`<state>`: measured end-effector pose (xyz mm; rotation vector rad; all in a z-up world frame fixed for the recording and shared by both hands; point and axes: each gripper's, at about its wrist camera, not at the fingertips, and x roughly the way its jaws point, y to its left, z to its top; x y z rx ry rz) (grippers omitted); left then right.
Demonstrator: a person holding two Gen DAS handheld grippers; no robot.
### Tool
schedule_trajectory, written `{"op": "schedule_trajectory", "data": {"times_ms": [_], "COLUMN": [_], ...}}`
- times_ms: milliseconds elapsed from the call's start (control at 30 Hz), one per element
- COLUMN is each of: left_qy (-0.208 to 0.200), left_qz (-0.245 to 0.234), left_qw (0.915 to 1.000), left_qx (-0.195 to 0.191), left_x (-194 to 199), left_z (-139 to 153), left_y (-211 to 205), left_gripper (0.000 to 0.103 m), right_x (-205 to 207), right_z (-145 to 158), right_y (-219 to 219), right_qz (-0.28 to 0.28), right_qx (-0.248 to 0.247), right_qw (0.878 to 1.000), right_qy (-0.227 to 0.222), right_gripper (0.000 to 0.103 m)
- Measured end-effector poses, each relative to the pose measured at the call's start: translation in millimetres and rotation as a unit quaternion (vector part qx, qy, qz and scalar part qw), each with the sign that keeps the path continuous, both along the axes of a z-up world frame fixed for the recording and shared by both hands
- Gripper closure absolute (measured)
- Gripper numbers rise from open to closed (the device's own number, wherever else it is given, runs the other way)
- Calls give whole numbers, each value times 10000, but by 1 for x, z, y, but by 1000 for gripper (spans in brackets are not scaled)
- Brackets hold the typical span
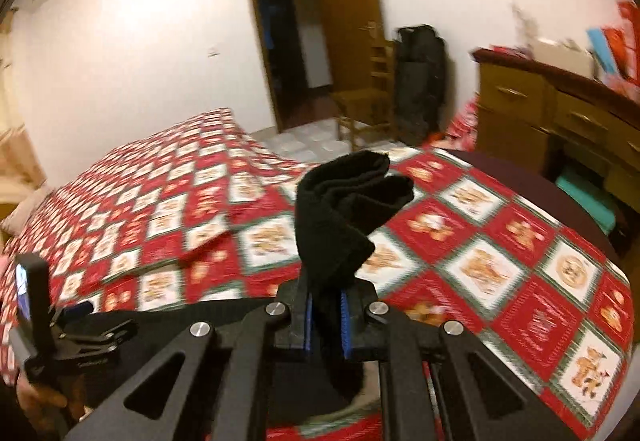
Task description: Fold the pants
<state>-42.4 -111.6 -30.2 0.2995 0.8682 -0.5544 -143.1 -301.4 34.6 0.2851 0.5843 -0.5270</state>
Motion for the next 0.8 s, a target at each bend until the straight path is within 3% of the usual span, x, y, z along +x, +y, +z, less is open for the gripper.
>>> {"op": "schedule_trajectory", "data": {"times_ms": [133, 467, 667, 800], "left_qy": [-122, 16, 4, 25], "left_qz": [226, 868, 1298, 1723], "left_qw": [9997, 9960, 9913, 9847], "left_qx": [16, -201, -230, -264], "left_x": [7, 23, 29, 35], "left_z": [3, 1, -2, -5], "left_y": [22, 94, 140, 173], "left_gripper": [0, 0, 0, 0], "right_x": [17, 49, 86, 109], "right_z": [-2, -17, -38, -64], "right_y": [23, 98, 159, 211], "right_qz": [334, 1407, 2319, 2999], "right_qx": [-82, -179, -176, -292], "right_qw": [9994, 9897, 9720, 9518], "right_qy": [37, 185, 329, 566], "right_gripper": [93, 93, 93, 93]}}
